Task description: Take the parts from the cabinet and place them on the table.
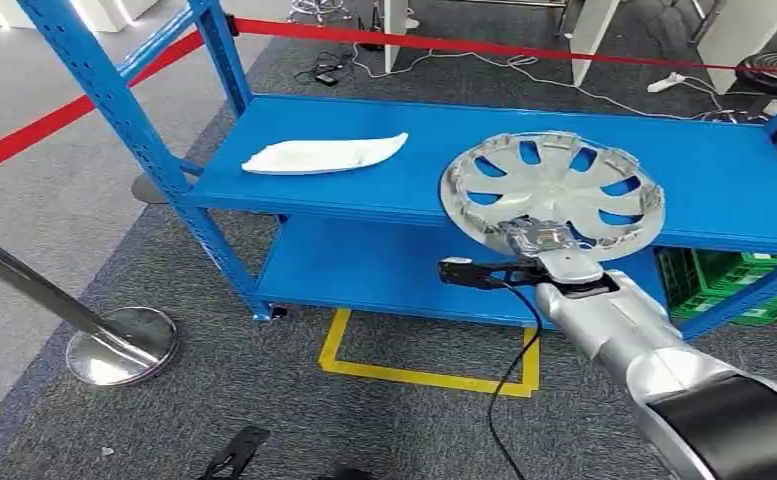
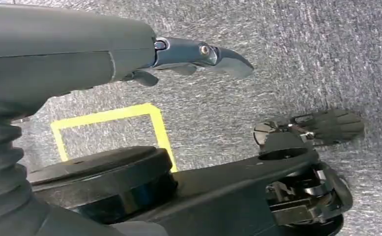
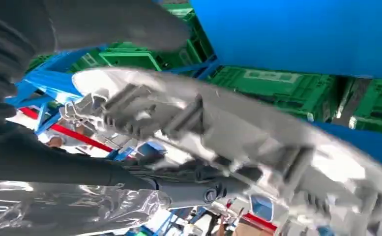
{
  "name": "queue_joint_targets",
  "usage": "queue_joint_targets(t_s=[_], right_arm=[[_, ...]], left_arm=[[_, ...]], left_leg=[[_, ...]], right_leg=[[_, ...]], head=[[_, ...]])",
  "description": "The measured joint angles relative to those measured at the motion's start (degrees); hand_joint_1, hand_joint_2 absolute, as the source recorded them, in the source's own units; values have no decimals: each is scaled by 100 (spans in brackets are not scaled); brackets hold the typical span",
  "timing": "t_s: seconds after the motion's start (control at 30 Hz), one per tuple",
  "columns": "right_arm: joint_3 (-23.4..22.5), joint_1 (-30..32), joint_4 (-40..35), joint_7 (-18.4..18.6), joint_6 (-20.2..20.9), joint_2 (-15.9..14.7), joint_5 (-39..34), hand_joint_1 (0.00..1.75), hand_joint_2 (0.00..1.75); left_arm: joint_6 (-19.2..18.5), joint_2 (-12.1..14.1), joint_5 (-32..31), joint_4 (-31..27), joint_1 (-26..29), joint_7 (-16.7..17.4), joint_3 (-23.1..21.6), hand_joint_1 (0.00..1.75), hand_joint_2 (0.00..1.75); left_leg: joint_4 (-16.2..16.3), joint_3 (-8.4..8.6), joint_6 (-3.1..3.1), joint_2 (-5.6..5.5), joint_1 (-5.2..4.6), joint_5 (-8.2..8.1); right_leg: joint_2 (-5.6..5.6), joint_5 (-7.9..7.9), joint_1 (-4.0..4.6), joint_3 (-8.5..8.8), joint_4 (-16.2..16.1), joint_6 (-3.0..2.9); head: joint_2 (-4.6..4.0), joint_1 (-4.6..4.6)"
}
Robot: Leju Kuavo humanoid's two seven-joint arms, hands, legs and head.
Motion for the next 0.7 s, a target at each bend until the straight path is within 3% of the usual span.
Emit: queue_joint_targets(t_s=[0.4, 0.47, 0.7], right_arm=[[-87, -62, -4, -13, -42, -42, -15, 175, 175], [-94, -64, -4, -28, -55, -68, -33, 175, 175], [-125, -68, -9, -81, -94, -92, -44, 175, 175]], left_arm=[[-15, -2, 0, 0, 0, 0, 0, 0, 175], [-15, -2, 0, 0, 5, 0, 0, 0, 175], [-15, 0, 0, 0, 13, 0, 0, 0, 175]], left_leg=[[0, 2, 0, 3, 1, 2], [0, 2, -1, 0, 1, 0], [0, 2, 0, 0, 0, 1]], right_leg=[[7, 1, -1, -23, -1, -6], [0, -25, 0, -37, -2, -31], [4, 2, -1, -4, -2, 3]], head=[[0, -2], [0, 2], [0, 0]])
